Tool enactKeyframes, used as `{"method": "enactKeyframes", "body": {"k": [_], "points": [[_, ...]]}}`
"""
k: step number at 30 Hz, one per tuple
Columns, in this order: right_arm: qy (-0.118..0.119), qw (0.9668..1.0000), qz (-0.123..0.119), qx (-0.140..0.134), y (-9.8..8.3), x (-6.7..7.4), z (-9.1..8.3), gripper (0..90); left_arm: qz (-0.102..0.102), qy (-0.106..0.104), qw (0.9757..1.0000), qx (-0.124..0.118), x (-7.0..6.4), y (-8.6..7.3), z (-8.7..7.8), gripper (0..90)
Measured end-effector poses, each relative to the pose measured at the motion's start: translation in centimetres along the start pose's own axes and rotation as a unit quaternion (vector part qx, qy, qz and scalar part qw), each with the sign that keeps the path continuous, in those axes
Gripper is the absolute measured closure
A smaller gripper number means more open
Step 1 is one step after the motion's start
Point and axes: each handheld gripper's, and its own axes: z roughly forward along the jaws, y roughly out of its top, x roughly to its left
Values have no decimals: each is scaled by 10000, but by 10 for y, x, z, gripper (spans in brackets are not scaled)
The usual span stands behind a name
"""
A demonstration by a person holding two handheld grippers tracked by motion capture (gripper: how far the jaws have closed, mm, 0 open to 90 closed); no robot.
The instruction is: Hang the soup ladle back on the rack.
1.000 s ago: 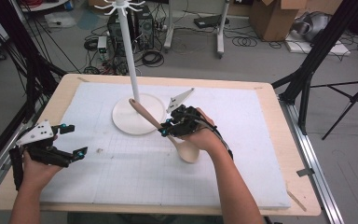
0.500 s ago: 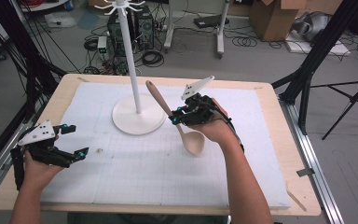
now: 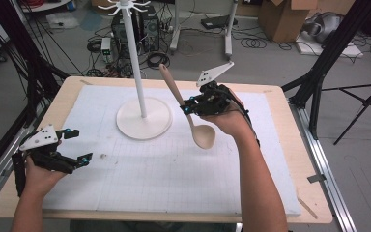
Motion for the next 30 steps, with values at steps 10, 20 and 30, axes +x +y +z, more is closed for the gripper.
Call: {"method": "enactKeyframes", "body": {"k": [10, 20, 30], "points": [[-132, 9999, 36, -70, 12, -10, -11, 774, 5, -32, 10000, 8, -1, 1, 1, 17], [-160, 9996, 85, -201, 30, -20, -18, 774, -3, -70, 10000, 20, 0, 0, 1, 17], [-217, 9997, -51, -142, 67, -27, -26, 774, -20, -86, 10000, 33, 0, 0, 2, 17]]}}
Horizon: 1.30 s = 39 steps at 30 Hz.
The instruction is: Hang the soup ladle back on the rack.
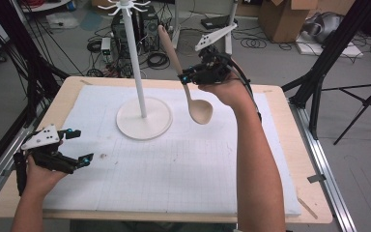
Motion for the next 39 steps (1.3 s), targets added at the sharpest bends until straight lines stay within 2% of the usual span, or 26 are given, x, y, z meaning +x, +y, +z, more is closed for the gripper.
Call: {"method": "enactKeyframes", "body": {"k": [16, 30, 39], "points": [[-21, 10000, -41, 22, 40, -13, 1, 774, -19, 38, 10000, -39, 1, -1, -3, 17], [-23, 9998, 116, 130, 40, -24, 7, 774, -33, 29, 10000, -6, 2, -2, -3, 17], [4, 9999, 48, 154, 44, -25, 9, 774, -20, 31, 10000, 3, 2, -2, -3, 17]]}}
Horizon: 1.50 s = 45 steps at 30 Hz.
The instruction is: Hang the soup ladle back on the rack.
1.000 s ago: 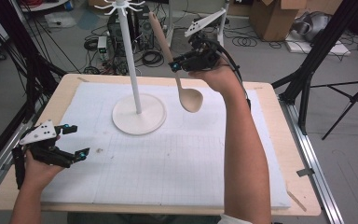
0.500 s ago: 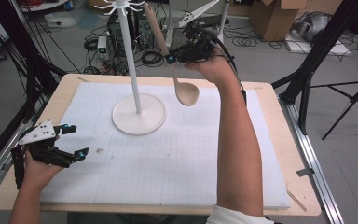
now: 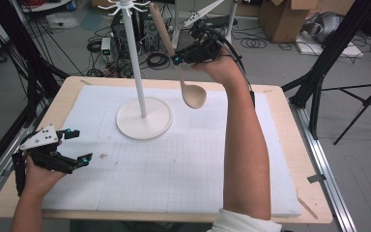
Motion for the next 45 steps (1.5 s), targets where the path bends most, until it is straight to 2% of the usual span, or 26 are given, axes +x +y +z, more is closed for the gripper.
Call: {"method": "enactKeyframes", "body": {"k": [7, 20, 45], "points": [[21, 9999, -58, 137, 8, 3, 8, 774, -9, -2, 10000, -17, 0, 0, 0, 17], [61, 9995, -56, 291, 10, 3, 20, 774, -9, 18, 10000, -39, 1, 0, -3, 17], [70, 9993, 58, 370, 16, -3, 32, 772, -26, 13, 10000, -61, 2, -1, -4, 17]]}}
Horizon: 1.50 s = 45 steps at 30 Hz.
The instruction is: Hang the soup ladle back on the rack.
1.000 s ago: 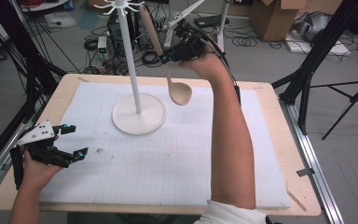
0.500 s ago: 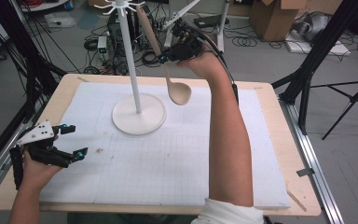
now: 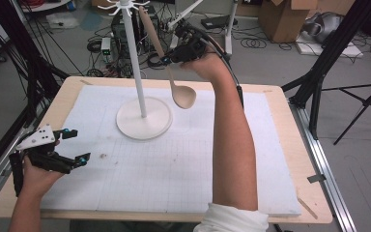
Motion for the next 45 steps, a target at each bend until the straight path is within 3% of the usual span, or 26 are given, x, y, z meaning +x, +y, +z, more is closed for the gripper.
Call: {"method": "enactKeyframes", "body": {"k": [4, 5, 6, 8, 10, 16, 19, 27, 34, 41, 45], "points": [[11, 10000, 14, 74, 0, 1, 3, 763, 9, -3, 10000, 10, 0, 0, 0, 17], [-100, 9999, 10, 84, 1, 2, 5, 691, 11, -4, 10000, 13, 0, 0, 0, 17], [-100, 9999, 10, 84, 1, 2, 5, 691, 12, -1, 10000, 7, 0, 0, 0, 17], [-241, 9995, 159, -85, 1, 2, 3, 563, 24, -10, 10000, 8, 0, 1, 0, 17], [-350, 9989, 281, -151, -1, 3, 0, 490, 16, -4, 10000, -5, -1, 1, -1, 17], [-323, 9990, 237, -212, -11, 8, -6, 411, 14, -17, 10000, -11, -1, 1, 0, 17], [-292, 9980, 328, -455, -28, 10, -18, 362, 34, -25, 10000, -9, -2, 2, 0, 17], [-410, 9962, 414, -649, -60, 16, -41, 344, 56, -42, 10000, 60, -4, 2, 4, 17], [-515, 9948, 349, -802, -86, 30, -62, 264, 116, -81, 9998, 111, -7, 3, 8, 17], [-602, 9944, 290, -822, -121, 47, -72, 188, 97, -70, 9999, 96, -8, 4, 8, 17], [-612, 9937, 467, -811, -148, 53, -69, 147, 105, -102, 9998, 108, -8, 4, 9, 17]]}}
